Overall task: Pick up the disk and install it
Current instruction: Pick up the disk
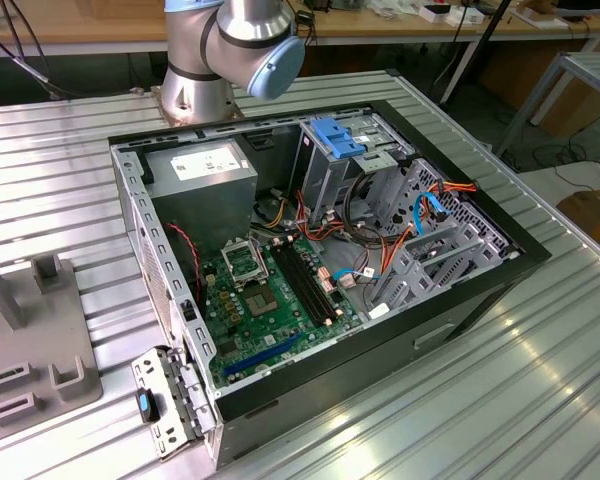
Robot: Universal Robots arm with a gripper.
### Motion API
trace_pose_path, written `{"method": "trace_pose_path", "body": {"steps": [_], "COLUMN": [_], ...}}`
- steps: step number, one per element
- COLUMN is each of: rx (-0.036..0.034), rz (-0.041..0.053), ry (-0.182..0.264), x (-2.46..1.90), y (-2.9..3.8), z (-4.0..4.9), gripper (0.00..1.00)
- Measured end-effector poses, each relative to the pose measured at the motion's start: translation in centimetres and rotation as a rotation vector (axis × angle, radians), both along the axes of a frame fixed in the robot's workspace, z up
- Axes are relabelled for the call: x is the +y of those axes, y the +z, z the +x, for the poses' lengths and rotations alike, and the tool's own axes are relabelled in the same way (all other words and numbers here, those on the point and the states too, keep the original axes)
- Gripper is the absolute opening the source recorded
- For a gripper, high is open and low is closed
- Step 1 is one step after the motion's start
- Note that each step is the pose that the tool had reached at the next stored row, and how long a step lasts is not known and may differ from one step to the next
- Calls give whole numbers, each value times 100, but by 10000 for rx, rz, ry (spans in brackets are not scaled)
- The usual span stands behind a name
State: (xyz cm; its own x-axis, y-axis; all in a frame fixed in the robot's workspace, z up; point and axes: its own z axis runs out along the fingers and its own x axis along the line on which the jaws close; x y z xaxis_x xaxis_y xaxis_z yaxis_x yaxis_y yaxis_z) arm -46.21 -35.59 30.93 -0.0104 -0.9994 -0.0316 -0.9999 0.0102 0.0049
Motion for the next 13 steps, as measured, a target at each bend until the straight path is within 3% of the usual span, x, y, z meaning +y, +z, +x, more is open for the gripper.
{"method": "trace_pose_path", "body": {"steps": [13], "rx": [-1], "rz": [0], "ry": [0], "x": [0], "y": [0], "z": [4], "gripper": [36]}}
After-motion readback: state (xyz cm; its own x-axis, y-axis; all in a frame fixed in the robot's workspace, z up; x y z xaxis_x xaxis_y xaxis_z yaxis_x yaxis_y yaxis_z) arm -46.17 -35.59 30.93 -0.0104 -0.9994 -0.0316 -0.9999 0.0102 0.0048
